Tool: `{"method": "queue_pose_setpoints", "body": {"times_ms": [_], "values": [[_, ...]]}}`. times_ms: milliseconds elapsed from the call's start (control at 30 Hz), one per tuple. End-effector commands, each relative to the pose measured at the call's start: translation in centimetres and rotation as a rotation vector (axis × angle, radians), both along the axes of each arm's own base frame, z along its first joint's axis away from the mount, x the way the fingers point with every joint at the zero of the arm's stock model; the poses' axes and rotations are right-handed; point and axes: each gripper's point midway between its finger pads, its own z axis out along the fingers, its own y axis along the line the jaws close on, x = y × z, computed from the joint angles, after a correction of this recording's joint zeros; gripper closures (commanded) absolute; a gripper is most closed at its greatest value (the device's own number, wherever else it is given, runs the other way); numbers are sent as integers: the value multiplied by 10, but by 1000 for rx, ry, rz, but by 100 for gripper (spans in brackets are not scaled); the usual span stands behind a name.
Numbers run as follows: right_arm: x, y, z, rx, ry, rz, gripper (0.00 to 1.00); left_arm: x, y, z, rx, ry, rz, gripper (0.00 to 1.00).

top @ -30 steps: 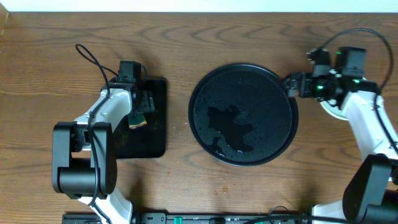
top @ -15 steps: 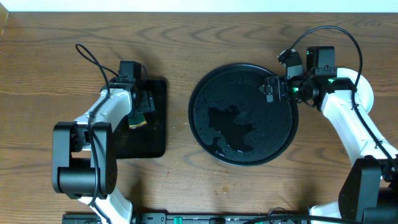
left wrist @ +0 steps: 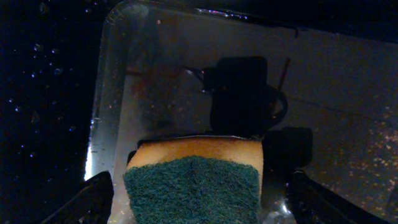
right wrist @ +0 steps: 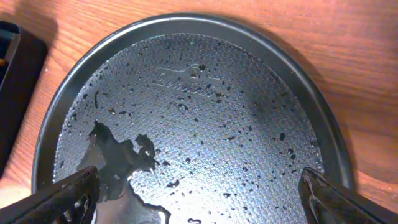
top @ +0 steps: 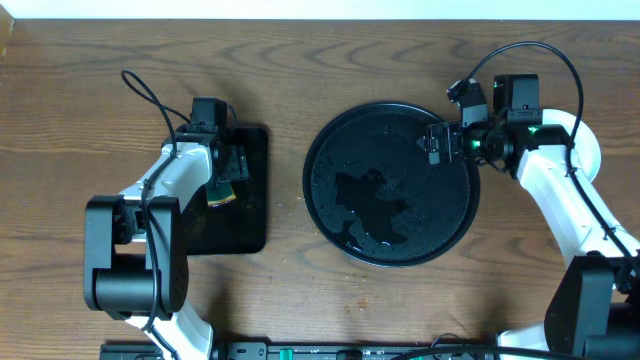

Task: Clean dirty plates on tray and stack at the side
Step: 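Release the plate and withdraw the right gripper toward the round tray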

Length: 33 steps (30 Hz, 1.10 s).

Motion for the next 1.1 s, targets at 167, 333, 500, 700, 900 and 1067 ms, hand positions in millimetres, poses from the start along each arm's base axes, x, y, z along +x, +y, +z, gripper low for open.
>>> {"method": "queue_pose_setpoints", "body": {"times_ms": [167,333,500,700,900,1067], "values": [[-25,4,131,17,-354,24,1,0,2,0,13,4,-11,11],[-69,1,214,28,-599,23,1,0,2,0,13,4,-11,11],[-122,-10,278,6,-826,-16,1,0,3,0,14,4,-11,11],[-182,-35,311,-47,-1030,-138,1,0,2,0,13,4,-11,11],[-215,-53,294,-71,-1191,-245,1,0,2,0,13,4,-11,11],[-215,-57,262,-54,-1305,-280,1,0,2,0,13,4,-11,11]]}}
